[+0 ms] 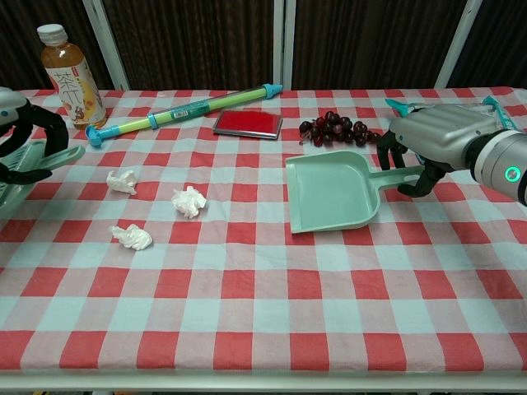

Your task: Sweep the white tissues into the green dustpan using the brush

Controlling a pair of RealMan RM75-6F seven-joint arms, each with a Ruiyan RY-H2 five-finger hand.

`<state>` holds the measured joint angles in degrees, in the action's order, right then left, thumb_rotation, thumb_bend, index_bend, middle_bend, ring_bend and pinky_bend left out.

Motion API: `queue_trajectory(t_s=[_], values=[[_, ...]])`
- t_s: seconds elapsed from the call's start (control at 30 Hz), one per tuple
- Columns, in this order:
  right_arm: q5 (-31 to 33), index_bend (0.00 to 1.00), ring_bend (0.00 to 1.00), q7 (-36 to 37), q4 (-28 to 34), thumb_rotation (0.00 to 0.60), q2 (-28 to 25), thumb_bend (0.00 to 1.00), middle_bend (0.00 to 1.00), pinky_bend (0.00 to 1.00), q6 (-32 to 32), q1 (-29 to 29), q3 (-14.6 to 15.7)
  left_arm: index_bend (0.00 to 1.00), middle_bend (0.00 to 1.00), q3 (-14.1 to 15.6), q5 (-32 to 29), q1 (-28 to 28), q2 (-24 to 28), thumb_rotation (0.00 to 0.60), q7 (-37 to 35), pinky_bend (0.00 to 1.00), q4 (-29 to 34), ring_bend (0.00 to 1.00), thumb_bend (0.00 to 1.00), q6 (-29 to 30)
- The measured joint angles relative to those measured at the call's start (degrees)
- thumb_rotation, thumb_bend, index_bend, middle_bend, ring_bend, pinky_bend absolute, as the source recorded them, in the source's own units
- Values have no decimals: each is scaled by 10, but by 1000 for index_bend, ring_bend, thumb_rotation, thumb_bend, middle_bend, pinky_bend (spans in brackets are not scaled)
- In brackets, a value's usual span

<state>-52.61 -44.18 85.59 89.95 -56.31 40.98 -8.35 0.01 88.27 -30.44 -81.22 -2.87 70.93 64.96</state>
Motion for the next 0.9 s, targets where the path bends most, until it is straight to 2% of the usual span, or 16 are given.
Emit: queue_trajectory(t_s=[0.37, 0.67, 0.9], values=[[75, 659, 290, -54, 44, 600, -5, 327, 568, 110, 1, 47, -11, 541, 564, -13, -4, -30, -62, 600, -77, 879, -107, 723, 437, -38], [111, 659, 290, -67, 40, 600, 6, 327, 569, 110, 2, 73, -5, 540, 564, -25, -5, -57, -97, 600, -192, 879, -139, 712, 447, -59], [121, 663, 302, -59, 27, 600, 28, 327, 570, 110, 3, 90, -5, 540, 564, -30, 2, -87, -124, 600, -237, 879, -148, 709, 447, -76]])
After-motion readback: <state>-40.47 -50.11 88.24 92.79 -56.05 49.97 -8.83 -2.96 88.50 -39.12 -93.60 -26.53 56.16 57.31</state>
